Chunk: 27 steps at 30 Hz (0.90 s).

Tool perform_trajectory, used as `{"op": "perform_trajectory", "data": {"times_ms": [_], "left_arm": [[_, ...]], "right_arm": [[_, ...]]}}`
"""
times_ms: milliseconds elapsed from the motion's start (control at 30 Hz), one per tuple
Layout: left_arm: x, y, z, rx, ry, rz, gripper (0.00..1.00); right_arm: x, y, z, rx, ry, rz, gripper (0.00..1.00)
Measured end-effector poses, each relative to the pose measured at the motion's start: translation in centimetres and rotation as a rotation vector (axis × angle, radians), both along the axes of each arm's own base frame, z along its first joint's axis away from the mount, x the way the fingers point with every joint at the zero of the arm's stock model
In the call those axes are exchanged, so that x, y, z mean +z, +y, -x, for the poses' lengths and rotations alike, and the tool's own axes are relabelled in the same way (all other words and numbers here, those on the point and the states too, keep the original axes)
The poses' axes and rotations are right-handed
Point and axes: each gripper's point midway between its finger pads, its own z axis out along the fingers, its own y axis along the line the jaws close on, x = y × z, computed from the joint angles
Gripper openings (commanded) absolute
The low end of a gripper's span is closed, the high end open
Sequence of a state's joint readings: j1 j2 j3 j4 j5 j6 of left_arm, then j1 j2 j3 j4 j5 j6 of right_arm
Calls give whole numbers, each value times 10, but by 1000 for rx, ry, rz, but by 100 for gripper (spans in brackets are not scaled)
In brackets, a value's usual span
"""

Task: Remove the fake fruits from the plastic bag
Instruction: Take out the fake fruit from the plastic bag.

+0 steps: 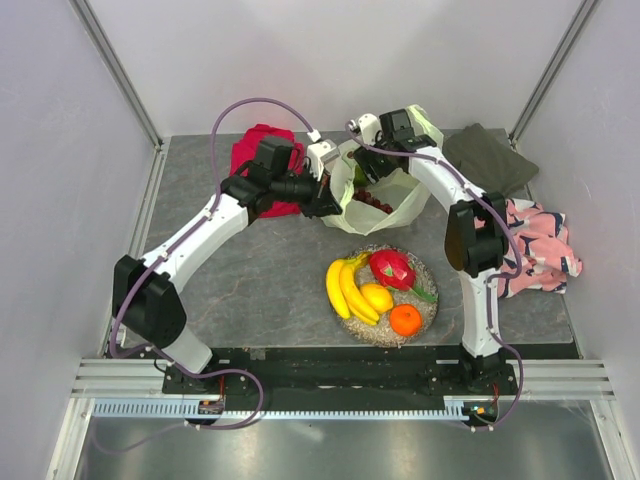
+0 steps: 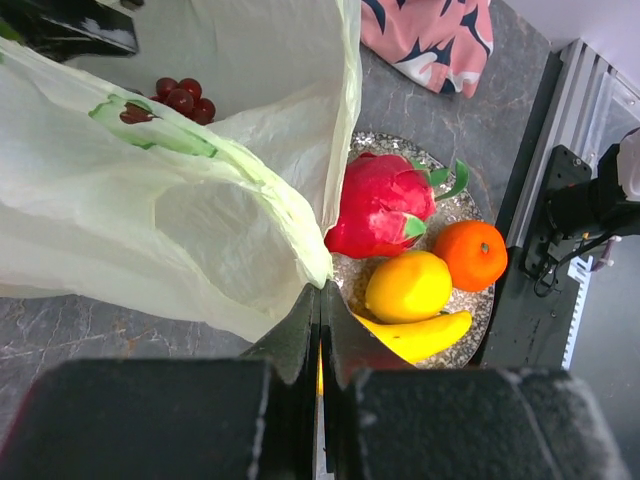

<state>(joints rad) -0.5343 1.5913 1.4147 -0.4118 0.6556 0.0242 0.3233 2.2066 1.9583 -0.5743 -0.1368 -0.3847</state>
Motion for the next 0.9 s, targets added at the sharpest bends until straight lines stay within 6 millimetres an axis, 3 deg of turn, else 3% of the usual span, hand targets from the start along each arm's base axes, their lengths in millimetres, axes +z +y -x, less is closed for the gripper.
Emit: {"op": "perform_trajectory", "data": {"times_ms": [167, 333, 500, 633, 733, 800, 900], "left_arm": [[-2, -2, -6, -2, 2, -12, 2], [-3, -3, -16, 8, -16, -29, 2], [-6, -3, -20, 9, -24, -41, 2], [-6, -2, -21, 10, -26, -45, 2], [-3, -3, -22, 11, -32, -43, 2], [-1, -4, -24, 12, -36, -41, 2], [0, -6, -27, 12, -40, -38, 2]], "right_arm": [[-11, 14, -24, 19, -20, -33, 79], [-51, 24, -46, 33, 8, -33, 78], [-80, 23, -44, 56, 46, -2, 49], [-78, 20, -43, 60, 43, 2, 40], [-70, 13, -27, 59, 63, 1, 37], [-56, 7, -11, 62, 77, -3, 37], [-14, -4, 25, 66, 70, -14, 37]]}}
